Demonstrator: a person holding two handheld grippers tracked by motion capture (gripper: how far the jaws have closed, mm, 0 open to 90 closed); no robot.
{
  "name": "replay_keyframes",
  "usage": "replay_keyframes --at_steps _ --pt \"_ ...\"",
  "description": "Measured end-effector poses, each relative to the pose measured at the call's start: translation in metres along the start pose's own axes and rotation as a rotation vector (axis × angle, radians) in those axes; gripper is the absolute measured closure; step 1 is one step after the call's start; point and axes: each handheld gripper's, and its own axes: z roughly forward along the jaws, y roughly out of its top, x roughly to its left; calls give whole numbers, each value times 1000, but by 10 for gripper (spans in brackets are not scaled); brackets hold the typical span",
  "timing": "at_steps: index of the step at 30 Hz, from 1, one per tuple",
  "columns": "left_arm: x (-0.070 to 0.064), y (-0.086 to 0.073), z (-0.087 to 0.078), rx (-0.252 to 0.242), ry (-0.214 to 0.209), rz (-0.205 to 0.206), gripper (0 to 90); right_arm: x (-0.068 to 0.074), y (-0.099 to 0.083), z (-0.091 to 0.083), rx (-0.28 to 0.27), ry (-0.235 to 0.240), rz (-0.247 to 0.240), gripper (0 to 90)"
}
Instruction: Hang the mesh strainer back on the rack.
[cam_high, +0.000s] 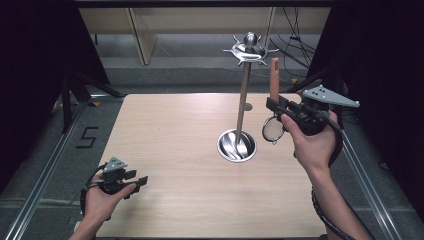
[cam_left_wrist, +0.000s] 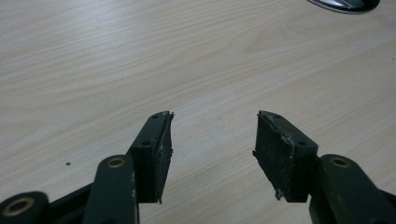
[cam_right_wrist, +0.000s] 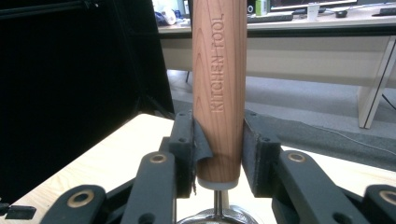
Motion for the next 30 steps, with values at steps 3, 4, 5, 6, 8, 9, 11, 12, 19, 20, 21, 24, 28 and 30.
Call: replay_keyframes --at_steps 3,4,5,6,8,9,11,12,19,20,21,24,28,30 --pt "0 0 0 0 1 0 452 1 1 -2 -4 7 1 692" --pt "0 0 0 0 1 0 452 2 1 -2 -11 16 -1 692" --pt "0 0 0 0 1 1 452 2 2 -3 -8 11 -1 692" --pt "0 0 0 0 2 1 452 3 2 -3 -5 14 3 692" --pt "0 0 0 1 1 2 452 5 3 -3 -7 21 -1 692" --pt "0 0 0 -1 1 1 452 5 3 -3 -9 25 -5 692" --pt "0 0 0 0 1 1 452 7 3 -3 1 20 5 692" --pt "0 0 0 -5 0 -3 451 6 4 -2 -3 23 0 692" --pt "0 0 0 -9 4 -6 452 5 4 2 6 27 -9 692" --pt "0 0 0 -9 4 -6 452 5 5 3 9 24 -14 692" --pt "0 0 0 -8 4 -5 452 5 5 4 7 31 -7 692" --pt "0 0 0 -8 3 -5 452 7 5 4 14 25 -2 692" --pt "0 0 0 -8 1 -4 452 7 6 6 15 34 -9 692" --pt "0 0 -1 -10 3 -7 452 8 6 6 19 31 -5 692"
